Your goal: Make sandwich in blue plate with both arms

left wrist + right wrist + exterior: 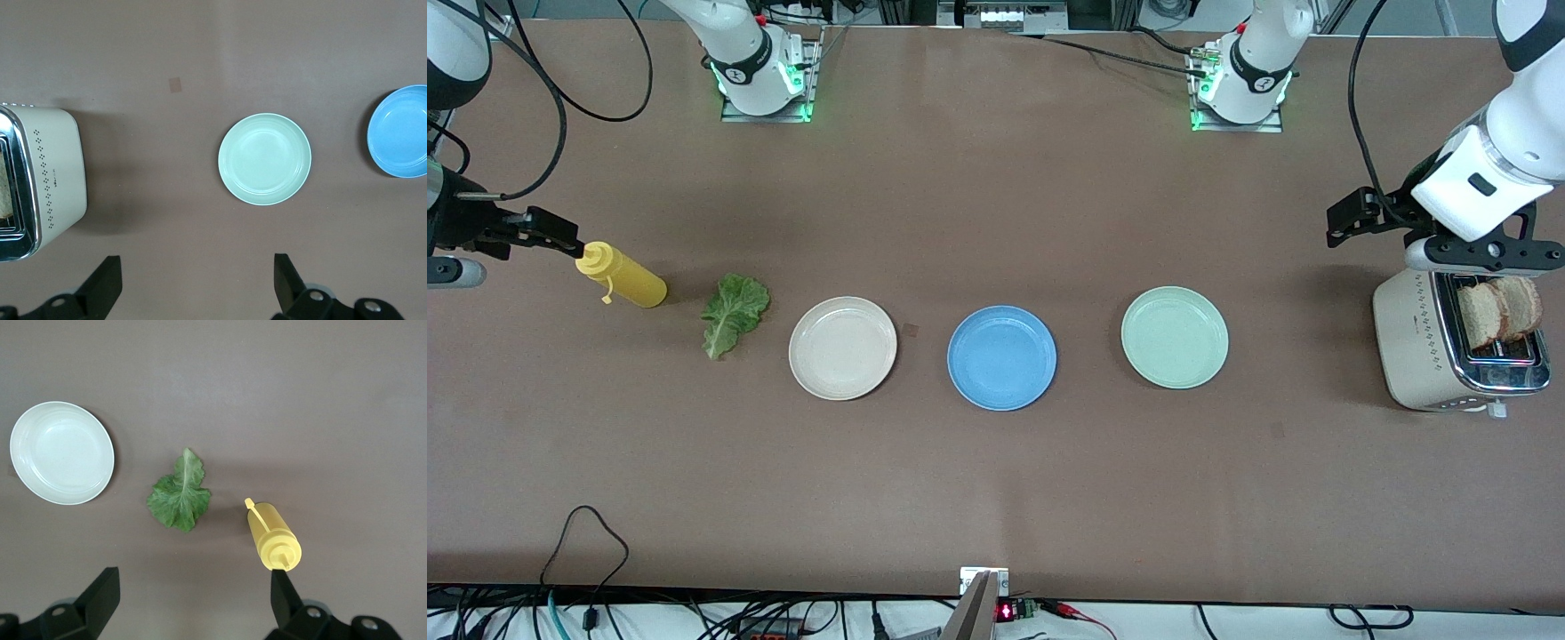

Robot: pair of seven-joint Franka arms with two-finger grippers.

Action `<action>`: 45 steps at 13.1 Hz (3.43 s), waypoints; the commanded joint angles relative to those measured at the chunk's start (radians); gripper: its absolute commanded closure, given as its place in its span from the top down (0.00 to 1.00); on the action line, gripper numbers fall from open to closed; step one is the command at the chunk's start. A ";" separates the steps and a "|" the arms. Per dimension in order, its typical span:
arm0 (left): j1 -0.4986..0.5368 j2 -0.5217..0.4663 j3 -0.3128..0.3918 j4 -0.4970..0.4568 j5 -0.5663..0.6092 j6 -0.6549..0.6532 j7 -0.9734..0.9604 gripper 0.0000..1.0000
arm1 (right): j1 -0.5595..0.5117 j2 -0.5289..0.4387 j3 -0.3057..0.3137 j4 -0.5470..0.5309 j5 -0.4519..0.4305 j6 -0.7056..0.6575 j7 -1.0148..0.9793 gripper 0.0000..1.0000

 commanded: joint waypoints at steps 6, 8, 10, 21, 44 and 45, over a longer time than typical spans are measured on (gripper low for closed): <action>0.004 -0.003 -0.004 -0.018 -0.011 -0.004 0.002 1.00 | 0.011 0.018 0.004 -0.012 -0.013 0.023 0.001 1.00; 0.005 0.037 -0.004 -0.015 -0.012 -0.059 0.002 1.00 | 0.010 0.033 0.007 -0.012 -0.010 0.064 0.001 1.00; 0.004 0.047 -0.002 -0.015 -0.014 -0.079 0.002 1.00 | 0.028 0.038 0.008 -0.012 -0.010 0.069 0.000 1.00; 0.016 0.102 0.009 -0.015 0.155 -0.078 0.017 1.00 | 0.030 0.036 0.008 -0.009 -0.008 0.044 0.000 1.00; 0.013 0.142 -0.002 0.055 0.146 -0.104 0.017 1.00 | 0.044 0.041 0.007 0.000 -0.004 0.030 -0.020 1.00; 0.013 0.142 -0.002 0.055 0.146 -0.104 0.017 1.00 | 0.044 0.041 0.005 0.003 -0.004 0.030 -0.020 1.00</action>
